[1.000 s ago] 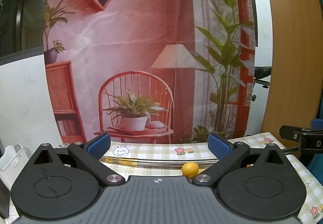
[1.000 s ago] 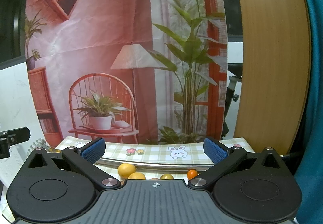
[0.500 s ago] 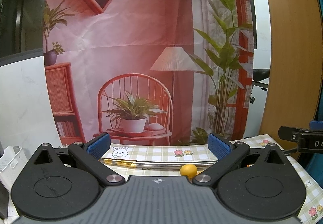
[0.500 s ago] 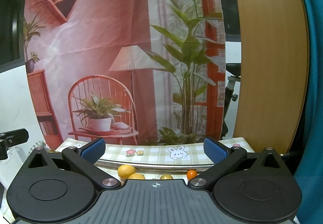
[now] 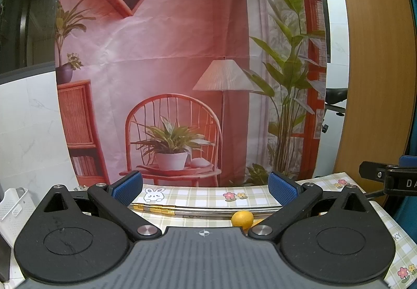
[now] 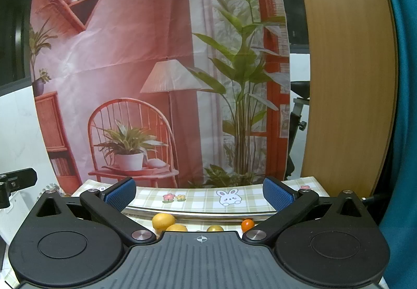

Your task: Organize fruits

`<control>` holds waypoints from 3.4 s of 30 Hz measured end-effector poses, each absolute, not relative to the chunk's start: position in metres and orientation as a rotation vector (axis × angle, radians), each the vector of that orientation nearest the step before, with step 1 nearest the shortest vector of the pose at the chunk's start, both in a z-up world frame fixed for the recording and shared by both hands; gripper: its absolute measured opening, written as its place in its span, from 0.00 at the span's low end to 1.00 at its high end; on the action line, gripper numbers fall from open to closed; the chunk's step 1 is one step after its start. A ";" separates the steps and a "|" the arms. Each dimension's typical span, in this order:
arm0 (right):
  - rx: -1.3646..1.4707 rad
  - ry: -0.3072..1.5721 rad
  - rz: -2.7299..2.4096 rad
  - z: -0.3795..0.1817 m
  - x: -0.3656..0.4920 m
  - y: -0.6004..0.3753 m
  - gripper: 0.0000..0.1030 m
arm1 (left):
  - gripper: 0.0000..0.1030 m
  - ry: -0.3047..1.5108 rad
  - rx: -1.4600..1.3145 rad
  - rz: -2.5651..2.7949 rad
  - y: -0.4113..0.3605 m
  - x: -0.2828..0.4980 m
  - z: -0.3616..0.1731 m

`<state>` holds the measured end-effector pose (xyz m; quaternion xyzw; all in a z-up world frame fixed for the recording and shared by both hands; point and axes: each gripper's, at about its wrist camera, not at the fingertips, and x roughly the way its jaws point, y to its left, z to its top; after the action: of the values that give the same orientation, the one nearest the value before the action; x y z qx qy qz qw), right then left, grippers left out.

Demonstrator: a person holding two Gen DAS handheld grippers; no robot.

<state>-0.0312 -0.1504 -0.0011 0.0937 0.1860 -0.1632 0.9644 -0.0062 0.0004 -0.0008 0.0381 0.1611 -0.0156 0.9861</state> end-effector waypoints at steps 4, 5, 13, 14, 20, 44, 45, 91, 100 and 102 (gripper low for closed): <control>0.191 0.376 -0.329 -0.002 -0.032 -0.151 1.00 | 1.00 0.326 0.075 -0.034 0.001 -0.007 -0.001; 0.190 0.376 -0.328 -0.002 -0.031 -0.151 1.00 | 1.00 0.327 0.074 -0.034 0.001 -0.007 -0.002; 0.192 0.375 -0.329 -0.002 -0.032 -0.151 1.00 | 1.00 0.330 0.072 -0.036 0.001 -0.006 -0.003; 0.191 0.375 -0.329 -0.002 -0.032 -0.151 1.00 | 1.00 0.330 0.072 -0.036 0.001 -0.006 -0.002; 0.190 0.376 -0.328 -0.003 -0.031 -0.149 1.00 | 1.00 0.335 0.069 -0.036 0.003 -0.005 -0.002; 0.239 0.411 -0.331 -0.030 -0.017 -0.159 1.00 | 1.00 0.396 0.096 0.004 0.015 0.029 -0.028; 0.238 0.418 -0.345 -0.034 -0.014 -0.161 1.00 | 1.00 0.409 0.096 0.004 0.016 0.034 -0.031; 0.283 0.582 -0.355 -0.172 0.073 -0.251 0.99 | 0.30 0.965 -0.128 -0.295 0.011 0.245 -0.229; 0.321 0.601 -0.368 -0.179 0.075 -0.256 0.99 | 0.30 1.020 -0.241 -0.304 0.011 0.264 -0.243; 0.328 0.604 -0.366 -0.180 0.076 -0.257 0.99 | 0.30 1.035 -0.269 -0.302 0.013 0.267 -0.246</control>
<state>0.0764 -0.2570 -0.1801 0.1599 0.2944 -0.1786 0.9251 0.2668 0.0132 -0.2460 -0.1277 0.4911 -0.1433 0.8497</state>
